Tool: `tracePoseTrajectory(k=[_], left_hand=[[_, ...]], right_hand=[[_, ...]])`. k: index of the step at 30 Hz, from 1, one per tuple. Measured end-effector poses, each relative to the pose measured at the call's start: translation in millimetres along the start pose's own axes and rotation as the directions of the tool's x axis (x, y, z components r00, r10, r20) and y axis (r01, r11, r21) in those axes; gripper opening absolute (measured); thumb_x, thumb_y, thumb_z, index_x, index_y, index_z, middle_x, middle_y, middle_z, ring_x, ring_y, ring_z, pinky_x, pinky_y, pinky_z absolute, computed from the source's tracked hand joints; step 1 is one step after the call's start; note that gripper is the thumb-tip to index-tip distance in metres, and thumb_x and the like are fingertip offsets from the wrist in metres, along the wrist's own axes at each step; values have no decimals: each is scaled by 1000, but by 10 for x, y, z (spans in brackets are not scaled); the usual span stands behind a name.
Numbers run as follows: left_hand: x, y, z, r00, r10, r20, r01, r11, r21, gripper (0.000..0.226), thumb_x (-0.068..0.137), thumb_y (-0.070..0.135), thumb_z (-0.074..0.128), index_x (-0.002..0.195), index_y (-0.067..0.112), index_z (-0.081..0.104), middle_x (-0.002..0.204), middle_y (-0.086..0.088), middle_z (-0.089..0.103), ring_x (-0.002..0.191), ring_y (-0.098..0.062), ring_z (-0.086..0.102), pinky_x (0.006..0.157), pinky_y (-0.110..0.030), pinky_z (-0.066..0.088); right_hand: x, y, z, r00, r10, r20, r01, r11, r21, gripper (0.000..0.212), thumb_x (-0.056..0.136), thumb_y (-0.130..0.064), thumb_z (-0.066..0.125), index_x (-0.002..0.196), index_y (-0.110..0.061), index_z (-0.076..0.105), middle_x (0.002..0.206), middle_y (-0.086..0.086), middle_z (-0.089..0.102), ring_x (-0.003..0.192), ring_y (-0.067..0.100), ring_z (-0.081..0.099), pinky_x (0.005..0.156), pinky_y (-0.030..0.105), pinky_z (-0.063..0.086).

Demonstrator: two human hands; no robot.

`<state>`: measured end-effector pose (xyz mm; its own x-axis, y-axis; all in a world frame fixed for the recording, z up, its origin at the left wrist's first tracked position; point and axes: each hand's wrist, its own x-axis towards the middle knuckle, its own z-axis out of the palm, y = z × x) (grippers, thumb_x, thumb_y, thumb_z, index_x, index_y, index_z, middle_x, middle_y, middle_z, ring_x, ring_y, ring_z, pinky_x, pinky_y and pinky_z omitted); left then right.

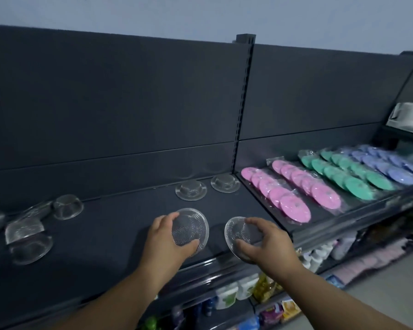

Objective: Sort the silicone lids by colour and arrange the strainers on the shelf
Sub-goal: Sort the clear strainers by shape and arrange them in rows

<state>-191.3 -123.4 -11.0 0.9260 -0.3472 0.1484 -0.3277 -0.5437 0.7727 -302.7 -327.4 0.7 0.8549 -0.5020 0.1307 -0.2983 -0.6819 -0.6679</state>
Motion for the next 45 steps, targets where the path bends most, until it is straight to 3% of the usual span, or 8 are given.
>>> tracePoseTrajectory(k=[4, 8, 16, 21, 25, 30, 38, 45], left_hand=[[322, -15, 167, 1000, 3, 24, -4, 1000, 29, 77, 71, 38, 79, 137, 25, 41, 133, 10, 38, 119, -8, 42, 100, -19, 34], [702, -71, 325, 997, 12, 76, -18, 997, 80, 81, 70, 42, 78, 139, 24, 40, 137, 8, 37, 125, -9, 39, 104, -19, 32], [1142, -77, 650, 988, 59, 143, -81, 984, 156, 81, 69, 44, 76, 138, 32, 37, 136, 12, 33, 128, -7, 32, 104, -15, 26], [1248, -28, 791, 993, 34, 115, -58, 975, 212, 81, 69, 46, 74, 140, 32, 37, 136, 11, 34, 127, -8, 32, 107, -19, 29], [1241, 11, 899, 996, -20, 88, -3, 965, 263, 78, 75, 46, 70, 141, 30, 33, 140, 12, 30, 129, -9, 29, 105, -17, 26], [1199, 92, 1018, 994, -106, 39, 89, 946, 311, 73, 78, 46, 66, 141, 28, 34, 141, 10, 29, 127, -12, 32, 106, -21, 29], [1164, 220, 1168, 984, -166, -60, 176, 933, 313, 78, 75, 43, 71, 142, 25, 35, 144, 6, 32, 130, -14, 32, 106, -20, 27], [1179, 327, 1234, 976, -159, -147, 200, 922, 331, 70, 75, 38, 73, 136, 29, 40, 139, 7, 38, 123, -13, 34, 99, -18, 29]], right_hand=[[339, 131, 33, 1000, -2, 4, 2, 1000, 28, 60, 70, -39, 78, 125, -28, 58, 124, -9, 59, 102, 0, 50, 90, 14, 37], [724, 213, 126, 999, 10, 32, -10, 1000, 15, 60, 71, -37, 78, 126, -26, 57, 126, -9, 57, 114, 5, 53, 98, 18, 40], [1407, 360, 244, 993, -53, 106, 63, 994, -90, 56, 69, -33, 78, 121, -25, 59, 121, -8, 52, 105, 3, 51, 87, 6, 29], [1695, 454, 246, 977, -105, 185, 123, 988, -90, 54, 69, -30, 78, 120, -24, 61, 118, -7, 51, 109, 7, 53, 90, 4, 28], [1892, 578, 269, 956, -166, 243, 183, 982, -50, 54, 69, -30, 79, 120, -27, 60, 116, -11, 47, 108, 2, 48, 89, -7, 19], [1965, 764, 325, 912, -245, 330, 278, 959, -54, 55, 71, -37, 76, 122, -26, 59, 127, -7, 48, 119, 9, 47, 102, 9, 24], [2069, 889, 318, 891, -328, 314, 348, 938, -6, 50, 73, -36, 75, 120, -26, 60, 126, -10, 49, 119, 10, 46, 99, 7, 21], [2130, 962, 287, 876, -353, 330, 373, 928, 1, 49, 74, -35, 73, 121, -26, 58, 127, -7, 50, 119, 15, 46, 100, 14, 27]])
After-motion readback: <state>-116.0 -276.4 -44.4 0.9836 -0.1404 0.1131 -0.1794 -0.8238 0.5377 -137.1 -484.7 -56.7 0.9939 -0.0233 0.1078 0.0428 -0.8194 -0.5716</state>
